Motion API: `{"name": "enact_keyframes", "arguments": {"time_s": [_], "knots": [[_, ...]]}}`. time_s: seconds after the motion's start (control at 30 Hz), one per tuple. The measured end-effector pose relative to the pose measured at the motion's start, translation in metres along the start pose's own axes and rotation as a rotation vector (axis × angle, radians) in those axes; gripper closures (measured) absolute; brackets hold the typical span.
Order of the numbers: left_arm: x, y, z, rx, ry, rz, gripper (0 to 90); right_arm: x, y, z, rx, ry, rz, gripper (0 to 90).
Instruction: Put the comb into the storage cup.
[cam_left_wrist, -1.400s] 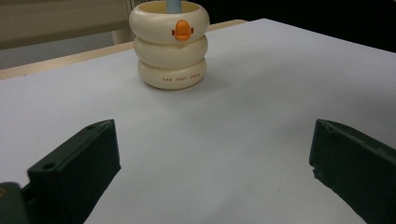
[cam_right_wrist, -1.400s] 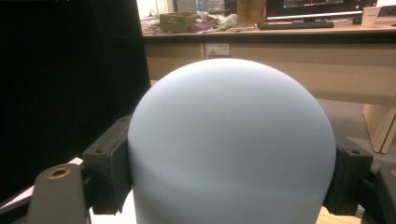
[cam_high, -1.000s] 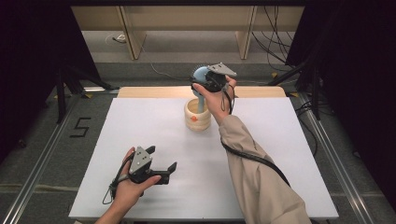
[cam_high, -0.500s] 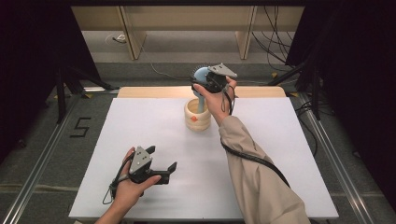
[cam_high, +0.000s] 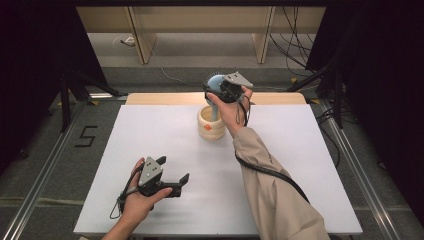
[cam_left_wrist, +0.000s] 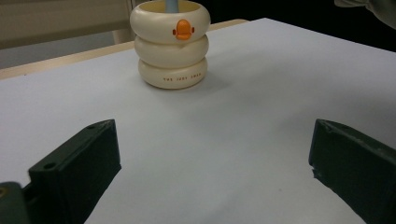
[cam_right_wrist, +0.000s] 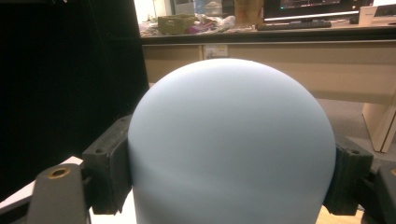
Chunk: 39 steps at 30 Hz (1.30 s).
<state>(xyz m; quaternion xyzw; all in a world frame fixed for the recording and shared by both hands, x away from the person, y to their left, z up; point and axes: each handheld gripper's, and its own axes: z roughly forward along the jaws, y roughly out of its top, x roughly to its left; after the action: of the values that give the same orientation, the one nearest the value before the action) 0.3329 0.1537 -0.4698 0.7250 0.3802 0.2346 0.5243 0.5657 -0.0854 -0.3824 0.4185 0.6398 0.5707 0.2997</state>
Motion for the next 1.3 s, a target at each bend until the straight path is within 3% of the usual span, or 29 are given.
{"name": "enact_keyframes", "arguments": {"time_s": [0.87,1.3], "knots": [[0.0,0.0,0.0,-0.001,0.0,-0.002,1.7,0.0,-0.013,-0.002,-0.008,0.016,0.004,21.0],[0.0,0.0,0.001,0.001,0.001,0.001,1.7,0.001,-0.014,-0.022,0.024,0.071,-0.026,20.6]]}}
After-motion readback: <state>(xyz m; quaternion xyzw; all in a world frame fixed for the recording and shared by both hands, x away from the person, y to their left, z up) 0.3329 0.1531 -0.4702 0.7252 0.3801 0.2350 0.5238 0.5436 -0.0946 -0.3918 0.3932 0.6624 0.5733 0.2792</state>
